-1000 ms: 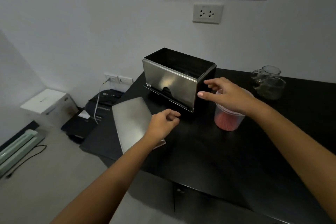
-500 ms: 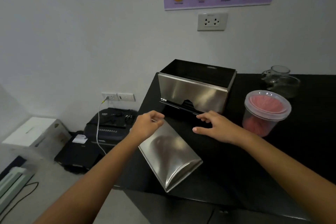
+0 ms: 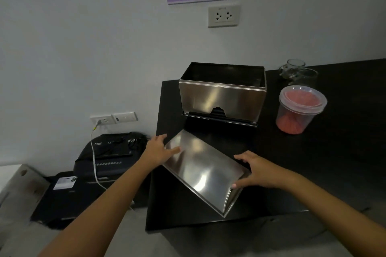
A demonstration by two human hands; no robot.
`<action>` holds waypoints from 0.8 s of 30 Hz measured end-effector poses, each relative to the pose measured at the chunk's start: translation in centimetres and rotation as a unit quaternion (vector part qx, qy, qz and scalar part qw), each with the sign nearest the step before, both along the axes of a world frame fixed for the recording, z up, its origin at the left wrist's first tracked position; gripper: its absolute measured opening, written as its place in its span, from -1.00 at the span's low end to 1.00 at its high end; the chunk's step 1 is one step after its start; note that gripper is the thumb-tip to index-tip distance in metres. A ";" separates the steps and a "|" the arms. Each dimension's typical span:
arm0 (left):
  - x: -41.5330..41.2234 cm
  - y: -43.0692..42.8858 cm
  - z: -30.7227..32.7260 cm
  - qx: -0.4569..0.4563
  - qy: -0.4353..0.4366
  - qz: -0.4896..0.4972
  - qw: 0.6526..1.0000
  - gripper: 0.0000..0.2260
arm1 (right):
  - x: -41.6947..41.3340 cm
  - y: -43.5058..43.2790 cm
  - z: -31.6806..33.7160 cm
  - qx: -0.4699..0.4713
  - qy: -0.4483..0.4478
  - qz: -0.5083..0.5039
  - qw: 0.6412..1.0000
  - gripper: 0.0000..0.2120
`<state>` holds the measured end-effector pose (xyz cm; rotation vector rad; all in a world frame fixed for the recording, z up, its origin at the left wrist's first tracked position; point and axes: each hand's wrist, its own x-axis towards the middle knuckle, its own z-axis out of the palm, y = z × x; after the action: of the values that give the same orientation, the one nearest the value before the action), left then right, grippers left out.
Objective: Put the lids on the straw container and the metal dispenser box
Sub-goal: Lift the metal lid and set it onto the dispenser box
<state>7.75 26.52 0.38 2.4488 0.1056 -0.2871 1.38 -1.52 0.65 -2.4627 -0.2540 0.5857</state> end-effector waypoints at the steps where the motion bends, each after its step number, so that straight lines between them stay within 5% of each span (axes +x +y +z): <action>1: 0.1 0.1 -0.3 -0.008 0.007 -0.004 1.000 -0.26 | -0.3 0.0 -0.2 -0.001 -0.002 -0.006 1.000 -0.06; 8: 0.4 0.3 -1.7 0.077 0.008 -0.026 0.997 -0.13 | -1.7 -0.2 -1.6 -0.006 -0.054 -0.090 0.994 0.03; 20: 2.1 -0.3 -0.6 0.091 0.054 -0.014 0.994 -0.18 | -2.5 0.4 -3.0 0.034 -0.063 -0.126 0.989 -0.31; 24: 2.1 -0.3 -0.4 0.094 0.067 -0.010 0.993 -0.17 | -2.3 0.2 -3.1 0.029 -0.045 -0.122 0.991 -0.26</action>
<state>9.81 26.26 -0.01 2.6163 0.1742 -0.4698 -0.90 -1.31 -2.42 -2.4200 -0.0037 0.3580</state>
